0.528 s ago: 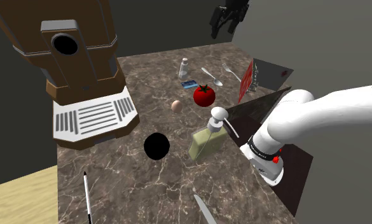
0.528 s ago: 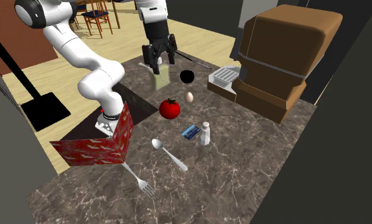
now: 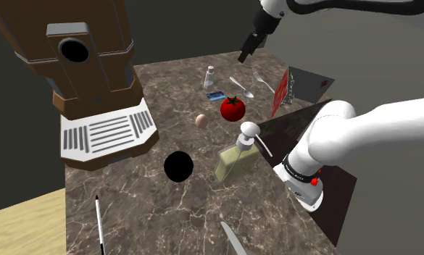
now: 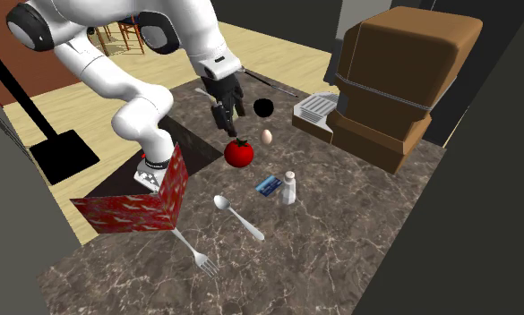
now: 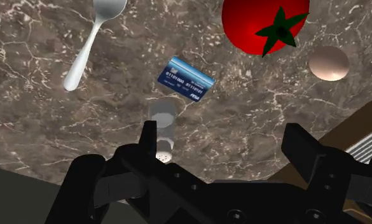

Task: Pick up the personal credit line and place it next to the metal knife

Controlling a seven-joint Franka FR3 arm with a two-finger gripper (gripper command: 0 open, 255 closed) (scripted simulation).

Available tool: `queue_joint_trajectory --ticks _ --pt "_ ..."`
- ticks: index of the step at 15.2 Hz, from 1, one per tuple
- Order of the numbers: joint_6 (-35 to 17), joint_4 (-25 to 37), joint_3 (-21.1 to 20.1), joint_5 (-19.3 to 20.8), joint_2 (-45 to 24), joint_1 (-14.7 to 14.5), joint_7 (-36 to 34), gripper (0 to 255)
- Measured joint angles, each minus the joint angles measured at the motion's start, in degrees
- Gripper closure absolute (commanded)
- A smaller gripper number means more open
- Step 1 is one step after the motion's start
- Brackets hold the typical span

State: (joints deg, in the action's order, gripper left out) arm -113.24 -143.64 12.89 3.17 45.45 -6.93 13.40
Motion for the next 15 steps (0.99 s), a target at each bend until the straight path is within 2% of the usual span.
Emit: queue_joint_trajectory --ticks 5,8,12,15 --pt "-11.66 -5.98 12.98 -1.22 -2.64 -7.47 22.02 0" --pt "-17.38 -7.49 21.49 -3.34 -5.81 -14.18 35.90 0" --pt "-22.92 -5.06 36.55 -9.00 -13.22 -28.00 56.89 0" --pt "-24.92 -2.40 49.57 -14.71 -17.85 -41.73 72.79 0"
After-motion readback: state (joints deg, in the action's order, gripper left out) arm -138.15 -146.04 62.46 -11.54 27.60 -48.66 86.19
